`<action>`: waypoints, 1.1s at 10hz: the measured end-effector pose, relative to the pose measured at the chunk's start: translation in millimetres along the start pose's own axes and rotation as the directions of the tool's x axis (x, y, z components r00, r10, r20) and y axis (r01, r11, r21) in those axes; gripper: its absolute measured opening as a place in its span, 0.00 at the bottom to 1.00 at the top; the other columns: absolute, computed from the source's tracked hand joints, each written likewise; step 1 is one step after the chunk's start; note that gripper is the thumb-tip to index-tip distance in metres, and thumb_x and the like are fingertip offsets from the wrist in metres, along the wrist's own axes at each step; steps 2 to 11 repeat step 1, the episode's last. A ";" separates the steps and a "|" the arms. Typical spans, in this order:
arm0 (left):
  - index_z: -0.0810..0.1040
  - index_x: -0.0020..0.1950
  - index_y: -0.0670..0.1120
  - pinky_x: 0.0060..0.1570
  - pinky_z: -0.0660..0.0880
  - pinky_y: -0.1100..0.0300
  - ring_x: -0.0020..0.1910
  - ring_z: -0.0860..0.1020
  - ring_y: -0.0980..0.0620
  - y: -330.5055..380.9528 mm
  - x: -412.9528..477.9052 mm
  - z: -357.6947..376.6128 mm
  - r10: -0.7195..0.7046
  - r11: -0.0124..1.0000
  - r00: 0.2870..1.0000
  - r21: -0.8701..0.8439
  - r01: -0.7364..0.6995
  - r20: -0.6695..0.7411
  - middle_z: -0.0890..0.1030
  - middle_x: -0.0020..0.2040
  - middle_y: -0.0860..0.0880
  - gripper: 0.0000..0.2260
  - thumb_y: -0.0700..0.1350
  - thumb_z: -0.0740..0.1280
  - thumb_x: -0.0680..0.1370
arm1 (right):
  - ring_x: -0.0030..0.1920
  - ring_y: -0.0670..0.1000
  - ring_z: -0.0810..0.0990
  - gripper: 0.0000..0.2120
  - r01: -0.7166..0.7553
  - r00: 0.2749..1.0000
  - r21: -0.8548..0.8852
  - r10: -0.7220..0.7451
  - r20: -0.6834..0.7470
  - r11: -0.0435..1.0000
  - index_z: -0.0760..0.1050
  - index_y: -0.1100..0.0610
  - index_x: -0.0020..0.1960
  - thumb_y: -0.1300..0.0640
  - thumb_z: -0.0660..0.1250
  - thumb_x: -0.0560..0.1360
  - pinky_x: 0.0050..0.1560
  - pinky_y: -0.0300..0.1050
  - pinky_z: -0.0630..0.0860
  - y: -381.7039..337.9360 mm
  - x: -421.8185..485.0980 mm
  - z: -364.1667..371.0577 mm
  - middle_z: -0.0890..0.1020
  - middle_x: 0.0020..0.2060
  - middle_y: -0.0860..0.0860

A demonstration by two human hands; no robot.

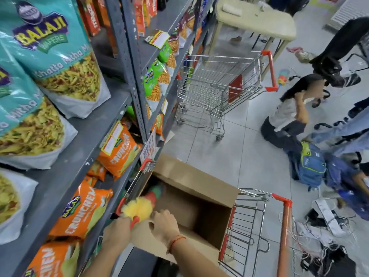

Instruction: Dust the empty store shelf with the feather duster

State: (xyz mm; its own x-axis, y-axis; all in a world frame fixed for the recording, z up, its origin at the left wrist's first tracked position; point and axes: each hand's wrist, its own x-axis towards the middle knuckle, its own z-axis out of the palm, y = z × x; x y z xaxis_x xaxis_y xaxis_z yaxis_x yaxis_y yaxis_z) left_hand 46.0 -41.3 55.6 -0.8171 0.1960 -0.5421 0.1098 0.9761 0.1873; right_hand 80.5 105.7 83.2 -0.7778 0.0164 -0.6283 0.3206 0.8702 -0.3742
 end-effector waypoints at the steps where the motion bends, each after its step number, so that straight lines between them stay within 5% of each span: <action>1: 0.68 0.36 0.50 0.45 0.79 0.52 0.47 0.81 0.46 2.0 -3.5 -15.3 -0.005 0.997 1.000 0.071 0.003 0.028 0.83 0.47 0.46 0.14 0.54 0.59 0.79 | 0.56 0.64 0.73 0.14 0.010 0.999 0.030 -0.009 -0.049 1.000 0.74 0.64 0.56 0.58 0.57 0.77 0.54 0.54 0.72 -0.6 -4.6 -1.8 0.77 0.54 0.64; 11: 0.68 0.36 0.50 0.45 0.79 0.52 0.47 0.81 0.46 2.0 -3.5 -15.3 -0.005 0.997 1.000 0.071 0.003 0.028 0.83 0.47 0.46 0.14 0.54 0.59 0.79 | 0.56 0.64 0.73 0.14 0.010 0.999 0.030 -0.009 -0.049 1.000 0.74 0.64 0.56 0.58 0.57 0.77 0.54 0.54 0.72 -0.6 -4.6 -1.8 0.77 0.54 0.64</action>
